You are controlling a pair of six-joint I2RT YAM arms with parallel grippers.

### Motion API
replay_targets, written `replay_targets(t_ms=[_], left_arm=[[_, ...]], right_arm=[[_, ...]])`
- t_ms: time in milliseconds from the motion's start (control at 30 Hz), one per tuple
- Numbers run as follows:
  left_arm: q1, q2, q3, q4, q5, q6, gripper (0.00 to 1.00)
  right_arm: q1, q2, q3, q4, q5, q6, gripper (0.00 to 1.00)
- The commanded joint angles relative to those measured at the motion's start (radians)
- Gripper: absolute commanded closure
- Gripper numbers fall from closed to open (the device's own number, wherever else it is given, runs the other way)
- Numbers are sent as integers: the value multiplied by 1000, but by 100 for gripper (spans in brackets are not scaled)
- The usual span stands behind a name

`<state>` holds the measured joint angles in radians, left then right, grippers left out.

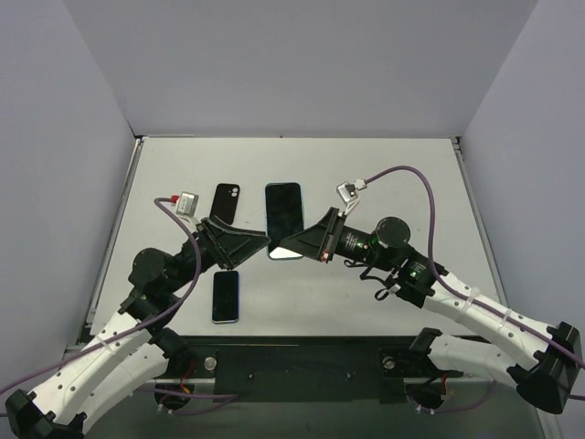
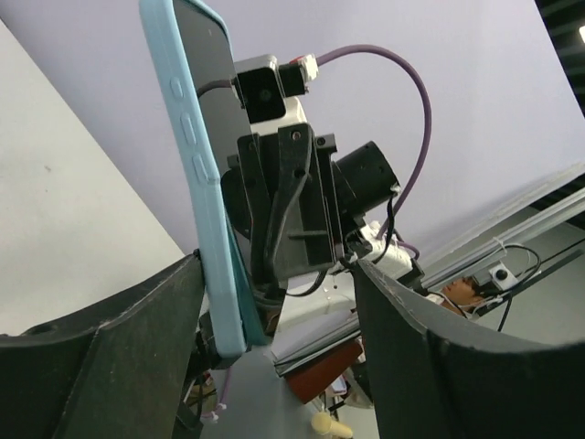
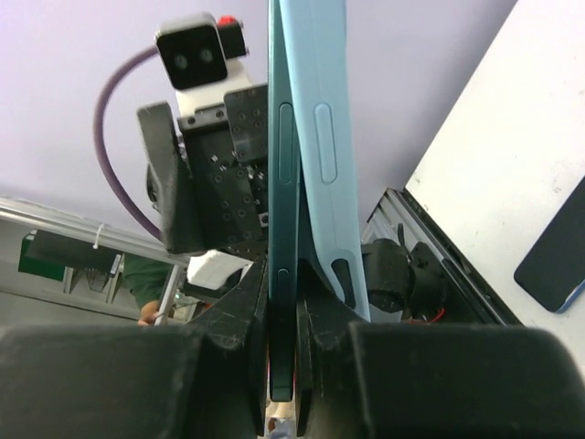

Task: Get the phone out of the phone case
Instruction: Remove the phone case from the phone.

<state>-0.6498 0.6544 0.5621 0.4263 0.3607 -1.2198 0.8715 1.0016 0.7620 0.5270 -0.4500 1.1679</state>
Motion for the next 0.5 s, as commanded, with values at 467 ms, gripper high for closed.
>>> replay_targets(t_ms=[467], left_arm=[[-80,37,35,-11,78,132,54]], right_arm=[[-72,-132,-7,177,-19,75,100]])
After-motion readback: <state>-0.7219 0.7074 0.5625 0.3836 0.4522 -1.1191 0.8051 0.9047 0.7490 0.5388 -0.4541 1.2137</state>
